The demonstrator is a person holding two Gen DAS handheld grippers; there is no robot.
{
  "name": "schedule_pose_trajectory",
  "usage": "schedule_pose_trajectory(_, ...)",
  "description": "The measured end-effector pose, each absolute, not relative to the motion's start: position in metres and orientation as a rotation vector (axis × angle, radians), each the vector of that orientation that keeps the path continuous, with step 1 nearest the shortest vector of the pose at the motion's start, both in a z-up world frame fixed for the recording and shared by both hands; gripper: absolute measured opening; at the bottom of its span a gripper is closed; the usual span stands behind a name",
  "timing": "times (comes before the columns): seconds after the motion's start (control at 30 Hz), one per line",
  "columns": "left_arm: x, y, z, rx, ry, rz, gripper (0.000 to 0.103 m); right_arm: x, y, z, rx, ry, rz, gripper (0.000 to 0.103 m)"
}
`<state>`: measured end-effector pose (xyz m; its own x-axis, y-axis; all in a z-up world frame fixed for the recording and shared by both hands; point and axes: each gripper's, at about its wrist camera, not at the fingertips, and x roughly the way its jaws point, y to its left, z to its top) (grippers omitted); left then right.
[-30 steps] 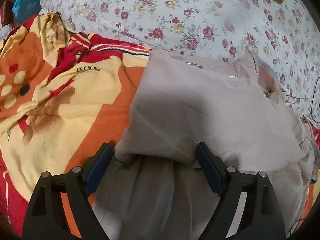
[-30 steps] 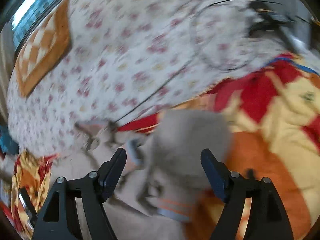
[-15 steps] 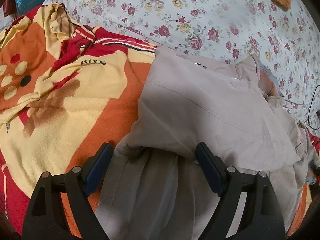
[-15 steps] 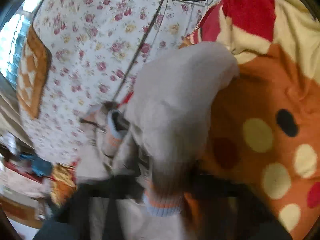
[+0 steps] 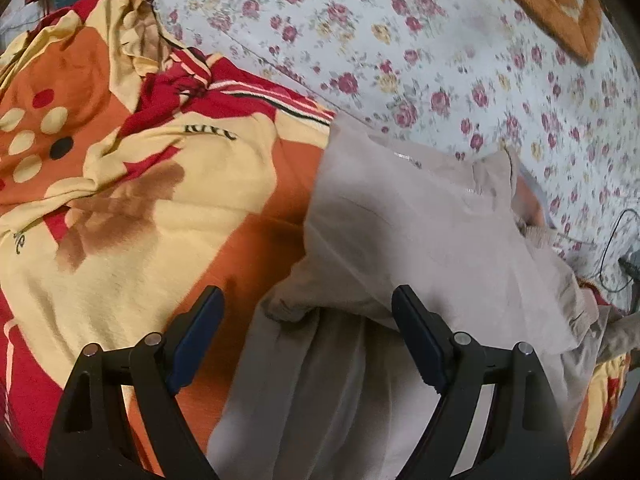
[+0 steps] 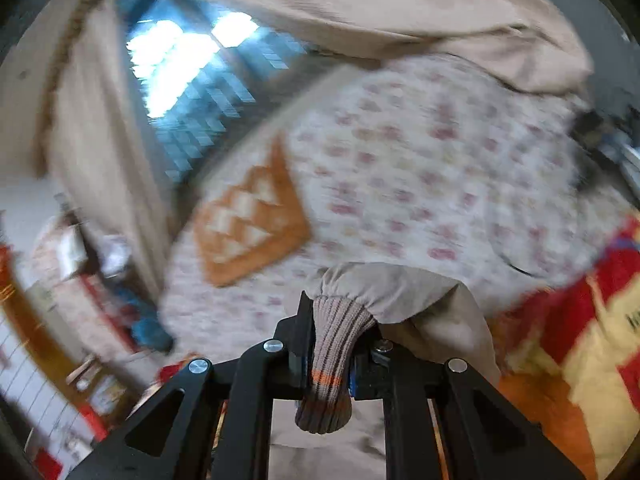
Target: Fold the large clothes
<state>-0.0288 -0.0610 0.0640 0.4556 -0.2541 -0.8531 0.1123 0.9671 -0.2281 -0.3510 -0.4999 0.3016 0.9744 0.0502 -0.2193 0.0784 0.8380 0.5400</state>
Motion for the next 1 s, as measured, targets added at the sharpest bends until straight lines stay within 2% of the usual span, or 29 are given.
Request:
schedule_pose_trajectory(0.13, -0.026, -0.051, 0.071, -0.186, 1.068, -0.222, 0.086, -0.32, -0.466, 0.314, 0.502, 0.287, 0.123, 0.012)
schedule_pose_trajectory(0.3, -0.024, -0.032, 0.082, -0.239, 1.017, -0.202, 0.086, -0.242, -0.39, 0.309, 0.305, 0.5, 0.321, 0.012)
schedule_pose_trajectory(0.4, -0.022, -0.021, 0.085, -0.263, 0.993, -0.187, 0.086, -0.183, -0.343, 0.279, 0.232, 0.651, 0.417, 0.012)
schedule_pose_trajectory(0.57, -0.013, -0.013, 0.082, -0.291, 0.983, -0.186, 0.086, -0.087, -0.276, 0.188, 0.241, 0.911, 0.511, 0.013)
schedule_pose_trajectory(0.63, -0.01, -0.013, 0.081, -0.293, 0.977, -0.19, 0.086, -0.065, -0.268, 0.159, 0.281, 0.974, 0.495, 0.023)
schedule_pose_trajectory(0.7, -0.008, -0.014, 0.08, -0.309, 0.976, -0.214, 0.086, -0.054, -0.277, 0.138, 0.401, 0.996, 0.458, 0.052)
schedule_pose_trajectory(0.83, -0.012, -0.025, 0.081, -0.356, 0.985, -0.328, 0.086, -0.088, -0.327, 0.141, 0.527, 0.878, 0.402, 0.056)
schedule_pose_trajectory(0.9, -0.016, -0.035, 0.081, -0.353, 0.981, -0.381, 0.086, -0.125, -0.363, 0.148, 0.507, 0.83, 0.298, 0.064)
schedule_pose_trajectory(1.0, -0.02, -0.054, 0.076, -0.336, 0.993, -0.444, 0.086, -0.18, -0.4, 0.143, 0.42, 0.809, 0.101, 0.069)
